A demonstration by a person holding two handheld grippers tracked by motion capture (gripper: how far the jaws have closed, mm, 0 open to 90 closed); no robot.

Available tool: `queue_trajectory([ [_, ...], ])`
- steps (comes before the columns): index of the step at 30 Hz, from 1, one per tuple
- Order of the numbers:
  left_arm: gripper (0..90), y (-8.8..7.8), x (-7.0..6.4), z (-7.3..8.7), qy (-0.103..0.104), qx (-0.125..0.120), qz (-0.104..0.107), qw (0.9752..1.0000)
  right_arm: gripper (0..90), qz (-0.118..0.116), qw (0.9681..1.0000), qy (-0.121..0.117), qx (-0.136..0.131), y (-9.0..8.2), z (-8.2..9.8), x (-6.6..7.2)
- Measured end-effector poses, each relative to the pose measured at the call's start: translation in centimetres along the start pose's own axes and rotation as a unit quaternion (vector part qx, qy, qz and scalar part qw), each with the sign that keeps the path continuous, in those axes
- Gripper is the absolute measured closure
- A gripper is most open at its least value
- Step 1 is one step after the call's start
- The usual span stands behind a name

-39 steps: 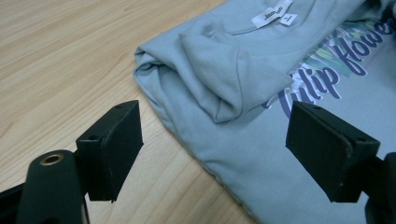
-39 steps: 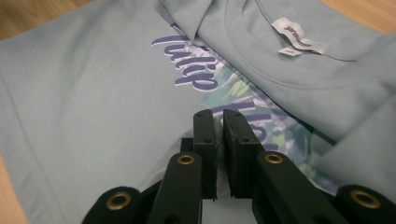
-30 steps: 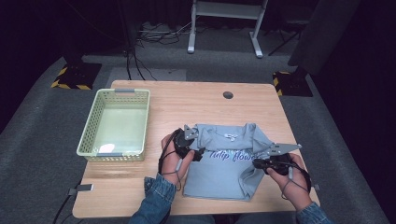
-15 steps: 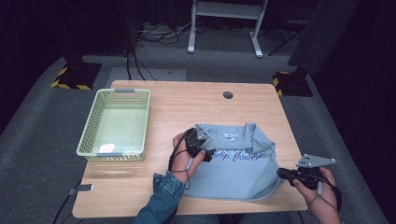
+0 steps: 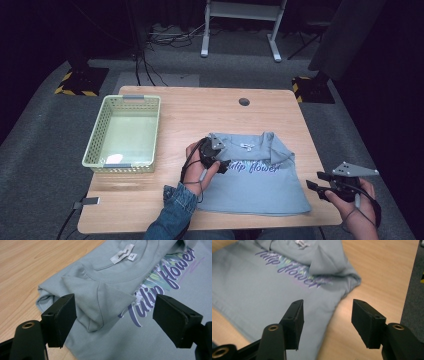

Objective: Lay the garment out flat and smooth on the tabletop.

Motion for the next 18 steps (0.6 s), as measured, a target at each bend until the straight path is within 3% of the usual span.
queue_trajectory([
  [5, 19.1, 0.1, 0.1, 0.1, -0.005, 0.007, -0.012, 0.9999, 40.4, -0.01, 0.9997, -0.022, -0.008, 2.4, -3.3, -0.4],
  [8, 20.6, 0.2, 0.3, 0.2, -0.015, 0.008, -0.013, 0.9998, 39.6, -0.014, 0.9995, -0.026, -0.011, 3.4, -4.1, -0.6],
  [11, 23.1, 0.2, 0.6, 0.1, -0.018, 0.008, -0.022, 0.9996, 37.2, -0.025, 0.999, -0.034, -0.013, 5.7, -5.8, -0.9],
  [15, 25.5, 0.6, 0.9, 0.2, -0.017, 0.007, -0.025, 0.9995, 36.8, -0.035, 0.9987, -0.033, -0.012, 7.5, -6.6, -1.1],
  [18, 29.6, 1.2, 1.3, 0.9, -0.028, 0.011, -0.026, 0.9992, 36.3, -0.037, 0.9986, -0.038, -0.008, 9.5, -6.7, -1.2],
])
Point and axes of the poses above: each handheld gripper's, and its own axes: y roughly forward along the jaws, z roughly out of its underside, x roughly to its left, the point moved 10 cm from there along y, roughly forward along the jaws, and after that the axes turned 15 degrees about y, right-handed, at the moved point
